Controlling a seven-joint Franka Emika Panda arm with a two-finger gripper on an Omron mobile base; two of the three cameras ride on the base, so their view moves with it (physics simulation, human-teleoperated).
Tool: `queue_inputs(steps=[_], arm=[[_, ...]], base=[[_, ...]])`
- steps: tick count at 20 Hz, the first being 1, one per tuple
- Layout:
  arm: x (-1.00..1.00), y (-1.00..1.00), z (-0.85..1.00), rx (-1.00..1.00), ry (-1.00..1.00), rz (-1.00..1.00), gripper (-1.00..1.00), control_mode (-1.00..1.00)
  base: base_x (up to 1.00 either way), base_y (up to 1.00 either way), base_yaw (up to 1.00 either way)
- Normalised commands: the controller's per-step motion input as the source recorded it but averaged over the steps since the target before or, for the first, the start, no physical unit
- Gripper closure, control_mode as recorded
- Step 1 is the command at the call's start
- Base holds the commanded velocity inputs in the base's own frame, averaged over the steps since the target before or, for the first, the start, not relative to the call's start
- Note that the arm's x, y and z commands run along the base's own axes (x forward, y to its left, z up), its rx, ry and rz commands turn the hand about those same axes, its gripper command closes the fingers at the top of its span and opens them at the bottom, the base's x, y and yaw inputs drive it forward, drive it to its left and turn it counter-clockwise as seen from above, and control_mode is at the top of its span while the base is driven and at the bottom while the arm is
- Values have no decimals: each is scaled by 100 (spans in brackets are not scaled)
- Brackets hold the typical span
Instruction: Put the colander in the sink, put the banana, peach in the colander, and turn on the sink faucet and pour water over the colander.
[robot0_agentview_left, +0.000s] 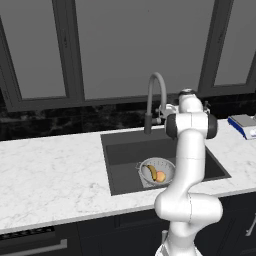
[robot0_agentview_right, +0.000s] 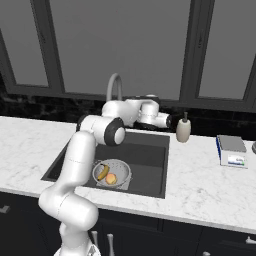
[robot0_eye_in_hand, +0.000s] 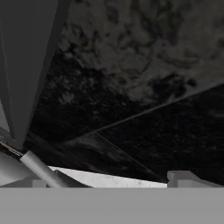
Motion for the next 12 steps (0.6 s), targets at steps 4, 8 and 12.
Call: queue_inputs(steps=[4,8,12], arm=[[0,3,-24,-9,0,0,100,-100],[0,2,-9,-7,0,0,100,-100],[0,-3,0,-4,0,-2,100,-100]], base=[[0,0,0],[0,0,0],[0,0,0]])
